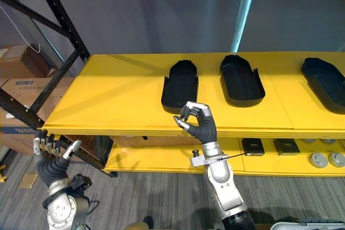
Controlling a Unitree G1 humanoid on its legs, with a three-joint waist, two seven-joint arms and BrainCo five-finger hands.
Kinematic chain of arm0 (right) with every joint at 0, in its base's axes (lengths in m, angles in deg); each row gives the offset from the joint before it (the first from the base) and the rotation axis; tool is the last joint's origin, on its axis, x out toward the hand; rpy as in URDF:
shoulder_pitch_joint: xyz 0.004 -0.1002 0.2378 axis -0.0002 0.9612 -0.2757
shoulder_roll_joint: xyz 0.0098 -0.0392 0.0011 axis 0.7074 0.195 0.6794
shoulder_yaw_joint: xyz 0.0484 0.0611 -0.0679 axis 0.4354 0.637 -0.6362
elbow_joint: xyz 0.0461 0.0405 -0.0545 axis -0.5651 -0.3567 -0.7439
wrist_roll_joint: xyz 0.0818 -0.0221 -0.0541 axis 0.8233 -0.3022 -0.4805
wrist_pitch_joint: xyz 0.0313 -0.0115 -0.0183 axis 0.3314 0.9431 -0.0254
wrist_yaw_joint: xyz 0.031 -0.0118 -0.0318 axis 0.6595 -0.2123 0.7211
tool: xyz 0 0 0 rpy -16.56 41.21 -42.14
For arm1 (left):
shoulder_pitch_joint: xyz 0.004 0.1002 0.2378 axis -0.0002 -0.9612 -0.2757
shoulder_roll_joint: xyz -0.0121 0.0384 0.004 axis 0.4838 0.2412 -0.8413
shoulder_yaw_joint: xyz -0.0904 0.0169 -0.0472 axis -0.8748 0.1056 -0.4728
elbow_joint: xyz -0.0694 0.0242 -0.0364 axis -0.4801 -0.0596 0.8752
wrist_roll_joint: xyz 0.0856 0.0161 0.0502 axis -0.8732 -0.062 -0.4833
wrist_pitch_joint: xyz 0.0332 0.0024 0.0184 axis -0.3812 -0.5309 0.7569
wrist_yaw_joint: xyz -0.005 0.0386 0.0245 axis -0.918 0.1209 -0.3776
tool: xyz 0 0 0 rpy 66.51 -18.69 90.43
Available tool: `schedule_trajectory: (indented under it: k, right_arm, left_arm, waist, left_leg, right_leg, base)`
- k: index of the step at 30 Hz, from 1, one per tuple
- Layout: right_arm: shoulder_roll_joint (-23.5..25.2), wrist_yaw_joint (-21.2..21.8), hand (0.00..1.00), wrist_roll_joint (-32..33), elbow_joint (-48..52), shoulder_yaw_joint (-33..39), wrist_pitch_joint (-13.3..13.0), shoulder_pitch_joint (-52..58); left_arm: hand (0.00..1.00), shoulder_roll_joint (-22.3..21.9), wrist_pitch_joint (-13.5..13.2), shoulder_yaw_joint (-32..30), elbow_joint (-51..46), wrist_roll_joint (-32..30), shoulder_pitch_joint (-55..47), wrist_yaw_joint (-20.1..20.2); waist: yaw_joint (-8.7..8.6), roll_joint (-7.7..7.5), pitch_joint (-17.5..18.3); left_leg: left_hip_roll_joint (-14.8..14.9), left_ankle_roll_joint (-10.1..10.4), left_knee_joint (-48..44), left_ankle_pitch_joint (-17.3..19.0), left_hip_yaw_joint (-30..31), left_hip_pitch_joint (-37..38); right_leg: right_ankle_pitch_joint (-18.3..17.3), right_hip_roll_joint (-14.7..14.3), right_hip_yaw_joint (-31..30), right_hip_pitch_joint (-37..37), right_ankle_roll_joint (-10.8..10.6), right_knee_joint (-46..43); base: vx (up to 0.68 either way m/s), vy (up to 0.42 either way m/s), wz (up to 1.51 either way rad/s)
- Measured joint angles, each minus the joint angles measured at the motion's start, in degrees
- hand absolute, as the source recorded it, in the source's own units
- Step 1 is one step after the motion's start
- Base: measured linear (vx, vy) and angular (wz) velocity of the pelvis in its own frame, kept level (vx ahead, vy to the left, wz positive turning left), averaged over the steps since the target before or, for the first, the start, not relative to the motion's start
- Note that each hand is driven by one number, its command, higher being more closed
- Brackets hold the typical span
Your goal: Walk over and take plastic housings, then place them on the shelf
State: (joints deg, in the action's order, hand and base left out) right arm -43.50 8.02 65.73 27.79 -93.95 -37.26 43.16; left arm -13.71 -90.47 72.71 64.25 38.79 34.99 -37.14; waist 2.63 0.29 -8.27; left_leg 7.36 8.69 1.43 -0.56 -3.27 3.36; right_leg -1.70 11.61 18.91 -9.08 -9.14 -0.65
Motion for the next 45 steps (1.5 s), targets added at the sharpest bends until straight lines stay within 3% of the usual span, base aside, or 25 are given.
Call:
schedule_trajectory:
  k: [1,4,7,10,19,21,30,34,45]
  right_arm:
    - [0.1,-1.2,1.0,-0.1,-3.0,-0.1,0.7,-0.7]
    - [0.6,-2.4,1.0,0.0,-7.5,-0.2,1.2,-2.3]
    - [1.5,-3.2,1.0,-0.1,-12.6,-0.9,1.2,-5.6]
    - [1.8,-3.2,1.0,-0.2,-14.9,-1.8,1.2,-7.8]
    - [1.6,-3.3,1.0,-2.4,-22.3,-0.4,1.3,-20.3]
    - [1.4,-3.5,1.0,-2.4,-24.4,0.9,1.4,-22.2]
    - [-1.7,-3.5,1.0,-5.3,-32.0,4.0,0.6,-33.2]
    - [-3.8,-3.4,1.0,-5.3,-34.5,5.4,-0.7,-36.2]
    - [-6.1,-3.3,1.0,-5.0,-37.5,5.4,-4.4,-39.6]
  left_arm:
    - [0.0,0.0,-1.2,1.0,1.0,0.4,-0.7,2.6]
    - [0.0,0.0,-1.7,3.6,1.9,0.9,-0.9,6.5]
    - [0.0,0.1,-1.7,6.5,3.2,3.6,-0.7,11.4]
    - [0.0,0.2,-1.6,8.9,5.6,5.5,-0.2,13.6]
    - [0.0,1.3,-1.5,13.1,6.1,9.1,5.1,15.2]
    - [0.0,1.3,-1.5,14.1,6.1,9.2,5.8,15.1]
    - [0.0,1.4,-1.4,14.2,6.0,10.3,7.0,14.9]
    - [0.0,1.3,-1.3,14.2,6.0,10.3,7.0,14.7]
    - [0.0,1.3,-1.4,14.8,5.6,10.4,7.2,14.4]
  waist:
    - [0.19,-0.78,0.3]
    - [1.12,-1.05,0.3]
    - [1.59,-0.62,0.0]
    - [1.81,0.08,-0.4]
    - [2.11,1.32,-6.8]
    - [2.82,1.89,-8.5]
    - [3.0,3.89,-13.8]
    - [3.05,4.8,-15.2]
    - [3.36,5.0,-16.7]
  left_leg:
    - [0.0,0.0,0.6,-0.7,0.6,-0.5]
    - [0.0,0.1,1.5,-1.5,1.2,-0.5]
    - [0.0,0.1,2.1,-1.9,1.4,-0.4]
    - [0.0,0.1,2.1,-1.9,1.4,-0.6]
    - [-0.5,-0.1,0.0,-2.2,2.6,-3.4]
    - [-0.9,-0.2,-0.1,-2.2,2.8,-3.4]
    - [-1.4,-0.7,-2.0,-2.3,2.9,-5.5]
    - [-1.9,-1.0,-2.0,-2.6,2.9,-5.5]
    - [-2.0,-1.0,-2.1,-2.7,2.8,-6.3]
  right_leg:
    - [0.2,-0.1,0.6,0.4,-0.2,-0.1]
    - [0.5,-0.1,1.2,0.5,-0.3,-0.6]
    - [0.5,-0.1,1.4,0.6,-0.3,-0.8]
    - [0.5,-0.1,1.3,0.9,-0.3,-1.0]
    - [0.5,0.7,1.7,3.1,-0.3,-3.0]
    - [0.5,1.2,2.0,3.2,-0.3,-3.8]
    - [-0.5,2.3,1.7,6.0,0.1,-7.2]
    - [-1.6,3.3,1.5,7.1,-0.1,-9.7]
    - [-1.7,3.6,1.4,8.3,0.0,-10.7]
  base:
    - [-0.04,-0.021,0.32]
    - [-0.01,-0.008,0.14]
    - [0.0,-0.005,0.05]
    - [0.0,0.0,0.0]
    - [-0.02,0.004,0.05]
    - [0.0,0.008,0.09]
    - [-0.03,0.004,0.0]
    - [-0.05,0.004,0.01]
    - [0.0,0.001,0.0]
